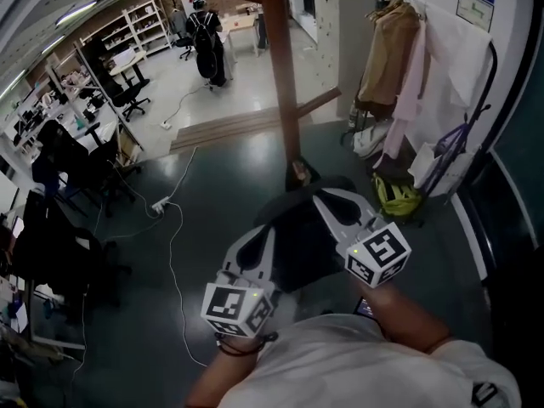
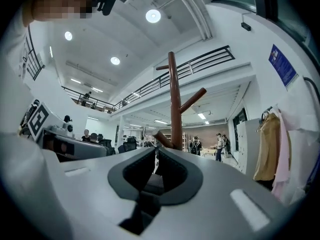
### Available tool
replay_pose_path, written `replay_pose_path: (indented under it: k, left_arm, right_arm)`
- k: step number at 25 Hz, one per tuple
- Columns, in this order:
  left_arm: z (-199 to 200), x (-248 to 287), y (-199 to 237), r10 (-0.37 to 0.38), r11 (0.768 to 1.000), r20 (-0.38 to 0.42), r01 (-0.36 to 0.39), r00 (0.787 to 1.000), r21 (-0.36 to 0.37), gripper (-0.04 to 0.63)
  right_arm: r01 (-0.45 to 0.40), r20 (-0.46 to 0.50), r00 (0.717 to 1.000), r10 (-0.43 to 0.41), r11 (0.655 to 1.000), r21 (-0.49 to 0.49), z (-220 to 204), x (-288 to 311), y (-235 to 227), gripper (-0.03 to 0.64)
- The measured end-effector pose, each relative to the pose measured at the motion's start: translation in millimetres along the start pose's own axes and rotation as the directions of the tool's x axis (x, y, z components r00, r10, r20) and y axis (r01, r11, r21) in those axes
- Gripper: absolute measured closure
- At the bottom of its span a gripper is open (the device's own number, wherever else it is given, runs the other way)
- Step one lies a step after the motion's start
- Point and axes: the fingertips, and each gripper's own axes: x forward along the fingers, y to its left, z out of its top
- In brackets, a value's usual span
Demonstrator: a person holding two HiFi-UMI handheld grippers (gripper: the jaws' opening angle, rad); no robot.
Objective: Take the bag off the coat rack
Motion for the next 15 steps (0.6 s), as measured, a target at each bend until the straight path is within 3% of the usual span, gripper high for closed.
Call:
replay_pose_path:
  k: [6, 15]
  left_arm:
    - [8, 15, 19, 0.062, 0.998, 0.011, -0.062, 0.998, -0.003, 0.589]
    - [20, 29, 38, 0.138, 0.99, 0.06, -0.136, 0.989, -0.031, 0.589]
  right_arm:
    - [-0.058, -0.036, 0.998, 0.055, 0.993, -0.102, 11, 32, -29, 0.586]
    - [-0.152, -0.088, 0.986, 0.144, 0.983, -0.102, -3, 66, -50, 0.565]
